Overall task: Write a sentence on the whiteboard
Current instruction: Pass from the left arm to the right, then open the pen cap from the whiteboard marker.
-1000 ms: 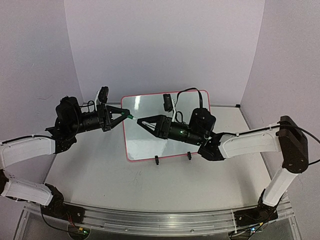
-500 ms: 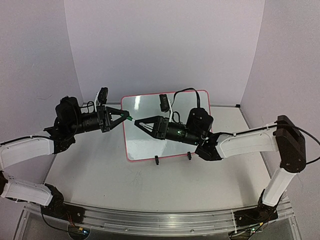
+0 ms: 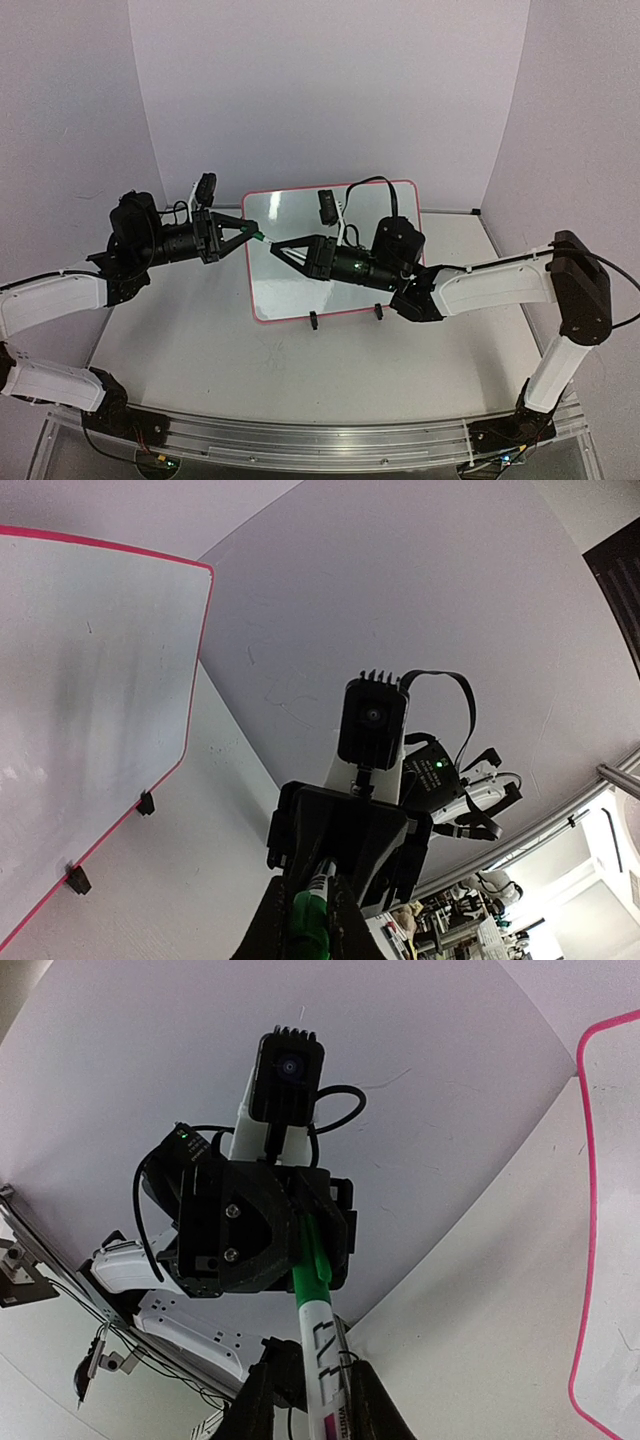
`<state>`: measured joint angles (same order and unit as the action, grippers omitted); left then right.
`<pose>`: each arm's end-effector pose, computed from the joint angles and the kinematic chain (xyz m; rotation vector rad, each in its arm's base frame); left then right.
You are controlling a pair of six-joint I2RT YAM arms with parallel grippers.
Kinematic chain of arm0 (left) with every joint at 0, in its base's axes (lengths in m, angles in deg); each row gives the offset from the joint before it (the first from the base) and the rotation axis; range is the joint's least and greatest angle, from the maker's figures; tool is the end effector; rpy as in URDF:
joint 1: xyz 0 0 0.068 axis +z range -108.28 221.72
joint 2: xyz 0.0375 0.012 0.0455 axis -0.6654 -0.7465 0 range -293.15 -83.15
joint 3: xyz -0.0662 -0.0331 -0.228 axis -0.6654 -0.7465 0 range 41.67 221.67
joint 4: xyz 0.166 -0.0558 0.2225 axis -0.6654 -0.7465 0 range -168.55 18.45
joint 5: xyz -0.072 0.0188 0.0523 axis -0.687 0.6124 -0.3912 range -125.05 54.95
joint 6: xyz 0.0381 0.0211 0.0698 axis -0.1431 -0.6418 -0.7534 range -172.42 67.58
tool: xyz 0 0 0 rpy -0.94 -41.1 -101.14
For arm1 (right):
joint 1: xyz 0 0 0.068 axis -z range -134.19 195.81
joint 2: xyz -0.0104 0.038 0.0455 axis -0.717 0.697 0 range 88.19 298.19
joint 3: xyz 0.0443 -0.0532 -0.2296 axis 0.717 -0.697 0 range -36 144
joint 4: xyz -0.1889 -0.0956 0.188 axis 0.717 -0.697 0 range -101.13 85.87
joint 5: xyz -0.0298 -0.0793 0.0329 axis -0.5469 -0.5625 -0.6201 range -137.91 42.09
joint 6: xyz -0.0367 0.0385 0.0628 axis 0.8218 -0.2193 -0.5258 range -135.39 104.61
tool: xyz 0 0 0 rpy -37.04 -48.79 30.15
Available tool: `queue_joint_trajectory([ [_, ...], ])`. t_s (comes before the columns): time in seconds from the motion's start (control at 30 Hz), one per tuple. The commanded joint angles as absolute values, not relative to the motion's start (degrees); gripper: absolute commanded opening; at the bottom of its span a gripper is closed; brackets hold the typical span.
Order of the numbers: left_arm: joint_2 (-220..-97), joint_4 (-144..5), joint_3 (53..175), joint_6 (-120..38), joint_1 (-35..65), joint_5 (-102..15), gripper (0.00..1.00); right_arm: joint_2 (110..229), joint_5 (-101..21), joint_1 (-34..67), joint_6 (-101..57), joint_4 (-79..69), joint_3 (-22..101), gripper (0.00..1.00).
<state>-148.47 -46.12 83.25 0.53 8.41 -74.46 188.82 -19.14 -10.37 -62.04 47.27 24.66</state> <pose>0.2450 -0.2152 0.2730 0.3305 1.7960 -1.6541 0.2164 0.3850 0.2401 -0.6300 1.5459 1.7769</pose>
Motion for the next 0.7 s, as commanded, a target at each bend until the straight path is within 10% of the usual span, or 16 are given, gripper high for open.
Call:
queue_joint_trajectory([
  [0.0,-149.60,-49.66,85.11,-1.08,8.41,-74.12,0.00,188.52,-18.20,-12.08,-61.53,53.41,27.74,0.14],
  [0.67,-144.28,-44.98,83.63,3.81,13.95,-73.25,0.00,184.09,-23.04,-12.18,-59.92,55.88,20.23,0.00],
])
